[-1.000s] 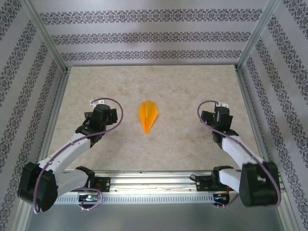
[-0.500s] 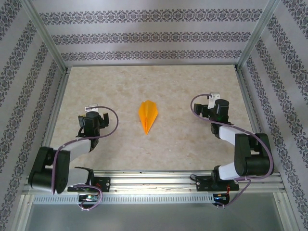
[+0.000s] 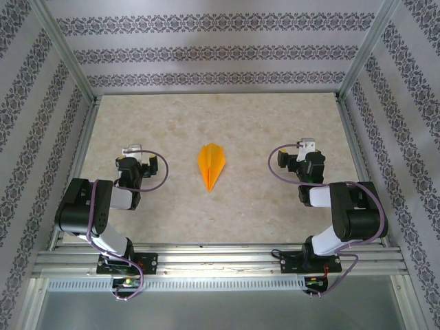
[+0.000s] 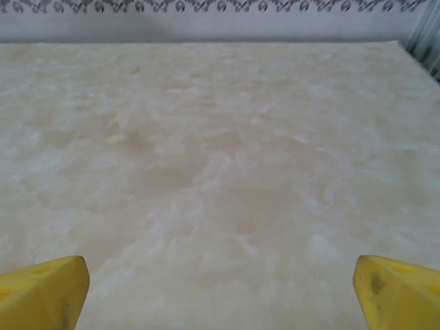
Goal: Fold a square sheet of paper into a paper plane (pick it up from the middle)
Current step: Reset both arms
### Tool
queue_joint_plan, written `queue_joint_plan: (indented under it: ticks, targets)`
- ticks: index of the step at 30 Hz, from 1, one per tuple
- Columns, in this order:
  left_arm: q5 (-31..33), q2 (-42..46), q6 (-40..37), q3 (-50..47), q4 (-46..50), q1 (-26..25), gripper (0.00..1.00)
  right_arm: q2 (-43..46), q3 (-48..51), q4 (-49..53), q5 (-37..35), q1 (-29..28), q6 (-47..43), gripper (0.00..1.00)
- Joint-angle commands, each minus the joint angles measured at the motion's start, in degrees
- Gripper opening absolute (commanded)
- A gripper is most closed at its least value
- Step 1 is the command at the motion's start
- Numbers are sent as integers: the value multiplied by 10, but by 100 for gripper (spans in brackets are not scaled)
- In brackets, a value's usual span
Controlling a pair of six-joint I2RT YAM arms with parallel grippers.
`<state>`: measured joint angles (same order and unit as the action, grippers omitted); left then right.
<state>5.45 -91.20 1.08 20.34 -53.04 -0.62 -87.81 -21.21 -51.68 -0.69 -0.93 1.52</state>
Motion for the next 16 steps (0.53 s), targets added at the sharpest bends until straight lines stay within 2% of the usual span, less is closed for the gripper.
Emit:
queue_joint_plan:
  ticks: [1,16]
  targets:
    - [-22,3,6,7,-28,7,99,3,6,-43,-65,-15,0,98]
    - [-40,1,-4,16,-16,7,99,2,6,-45,-66,-18,-2,98]
